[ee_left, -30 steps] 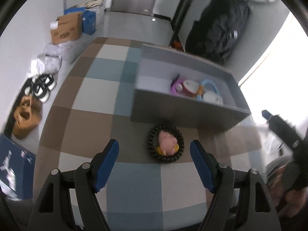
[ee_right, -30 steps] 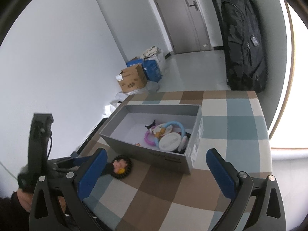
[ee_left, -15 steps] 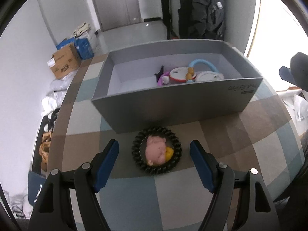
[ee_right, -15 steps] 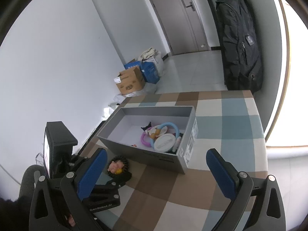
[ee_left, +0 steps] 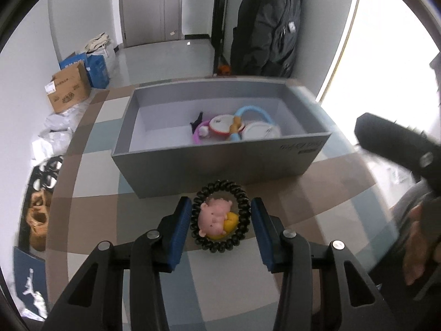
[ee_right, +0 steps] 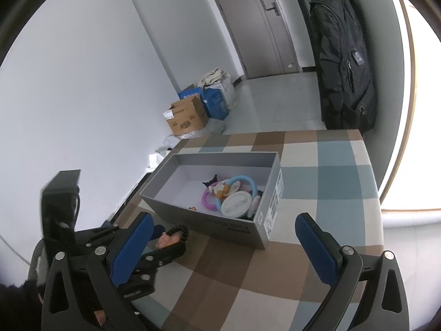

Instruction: Organize jewelry

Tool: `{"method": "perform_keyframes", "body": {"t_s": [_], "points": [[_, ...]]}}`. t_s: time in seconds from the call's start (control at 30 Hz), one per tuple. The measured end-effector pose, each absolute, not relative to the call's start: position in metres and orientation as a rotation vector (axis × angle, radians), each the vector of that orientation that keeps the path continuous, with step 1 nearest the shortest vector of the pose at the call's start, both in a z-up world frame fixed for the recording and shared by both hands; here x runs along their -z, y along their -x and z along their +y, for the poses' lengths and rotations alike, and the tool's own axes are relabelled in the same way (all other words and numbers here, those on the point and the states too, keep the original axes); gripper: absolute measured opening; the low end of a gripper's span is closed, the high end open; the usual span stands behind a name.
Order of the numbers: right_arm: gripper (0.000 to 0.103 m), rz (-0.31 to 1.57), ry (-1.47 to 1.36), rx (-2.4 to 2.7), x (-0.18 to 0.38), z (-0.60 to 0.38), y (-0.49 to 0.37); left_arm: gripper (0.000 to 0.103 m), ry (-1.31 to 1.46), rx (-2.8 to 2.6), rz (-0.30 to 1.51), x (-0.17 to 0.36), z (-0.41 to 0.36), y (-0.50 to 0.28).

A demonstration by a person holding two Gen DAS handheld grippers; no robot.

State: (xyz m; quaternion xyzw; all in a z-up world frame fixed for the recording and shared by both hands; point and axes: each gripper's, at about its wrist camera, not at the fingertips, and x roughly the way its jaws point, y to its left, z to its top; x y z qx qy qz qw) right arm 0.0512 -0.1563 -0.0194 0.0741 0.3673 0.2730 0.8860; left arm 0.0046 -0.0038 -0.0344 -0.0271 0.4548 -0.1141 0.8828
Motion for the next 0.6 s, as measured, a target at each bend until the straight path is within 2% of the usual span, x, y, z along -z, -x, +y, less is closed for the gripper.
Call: {"method": "perform_keyframes", "body": {"t_s": [0.07, 0.6], "points": [[0.103, 0.764, -0.154, -0.568, 0.019, -0.156, -0.051, 0.021, 0.094, 0.260, 0.945, 0.031, -0.002, -0.005], [0.103, 0.783, -0.125, -0.699, 0.022, -0.139, -0.035, 0.021, 0.420, 0.259, 0.858, 0.008, 0.050, -0.009]]}}
